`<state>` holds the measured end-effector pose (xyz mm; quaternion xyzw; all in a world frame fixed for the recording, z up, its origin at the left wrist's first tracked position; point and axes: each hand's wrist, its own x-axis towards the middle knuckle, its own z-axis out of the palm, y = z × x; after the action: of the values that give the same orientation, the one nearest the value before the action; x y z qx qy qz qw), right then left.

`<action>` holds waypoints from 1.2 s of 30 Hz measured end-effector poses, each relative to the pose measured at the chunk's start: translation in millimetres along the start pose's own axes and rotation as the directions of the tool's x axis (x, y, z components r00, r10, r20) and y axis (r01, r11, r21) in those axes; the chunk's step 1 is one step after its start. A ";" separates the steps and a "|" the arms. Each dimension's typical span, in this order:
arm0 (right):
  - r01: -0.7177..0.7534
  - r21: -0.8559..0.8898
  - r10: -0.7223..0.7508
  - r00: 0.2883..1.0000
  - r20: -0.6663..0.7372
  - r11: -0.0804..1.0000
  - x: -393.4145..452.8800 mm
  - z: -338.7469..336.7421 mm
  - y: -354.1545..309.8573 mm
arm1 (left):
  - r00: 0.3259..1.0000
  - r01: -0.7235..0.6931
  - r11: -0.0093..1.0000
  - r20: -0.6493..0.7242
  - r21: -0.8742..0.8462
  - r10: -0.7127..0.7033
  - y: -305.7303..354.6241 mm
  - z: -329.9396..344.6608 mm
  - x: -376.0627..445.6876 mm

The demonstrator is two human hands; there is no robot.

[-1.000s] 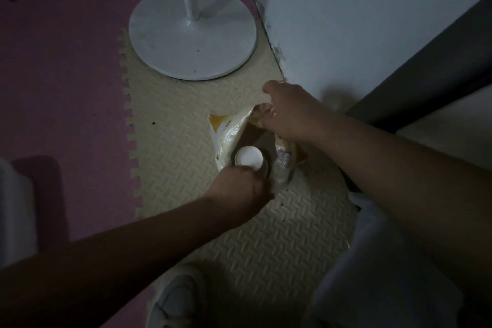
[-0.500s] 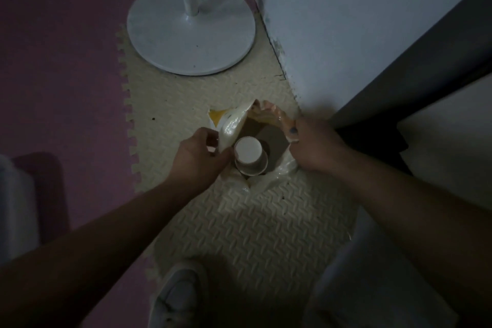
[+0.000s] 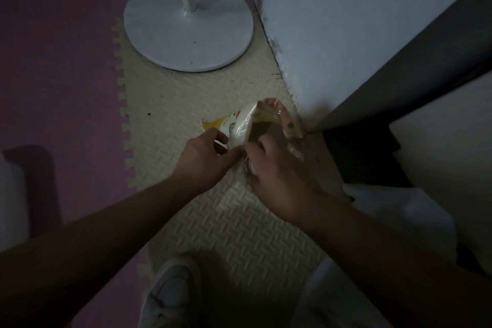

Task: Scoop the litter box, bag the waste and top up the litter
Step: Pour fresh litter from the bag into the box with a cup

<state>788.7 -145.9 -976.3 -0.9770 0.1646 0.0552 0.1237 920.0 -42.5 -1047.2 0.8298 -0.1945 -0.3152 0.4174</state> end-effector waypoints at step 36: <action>-0.646 0.415 0.662 0.738 0.128 0.641 36.4 69.4 -0.8 | 0.999 0.030 1.000 0.041 0.000 -0.030 3.2 -12.1 3.0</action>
<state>818.6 -138.4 -1048.4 -0.7989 0.5164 0.0406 0.3058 930.3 -39.1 -1040.1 0.8260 -0.1904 -0.3384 0.4087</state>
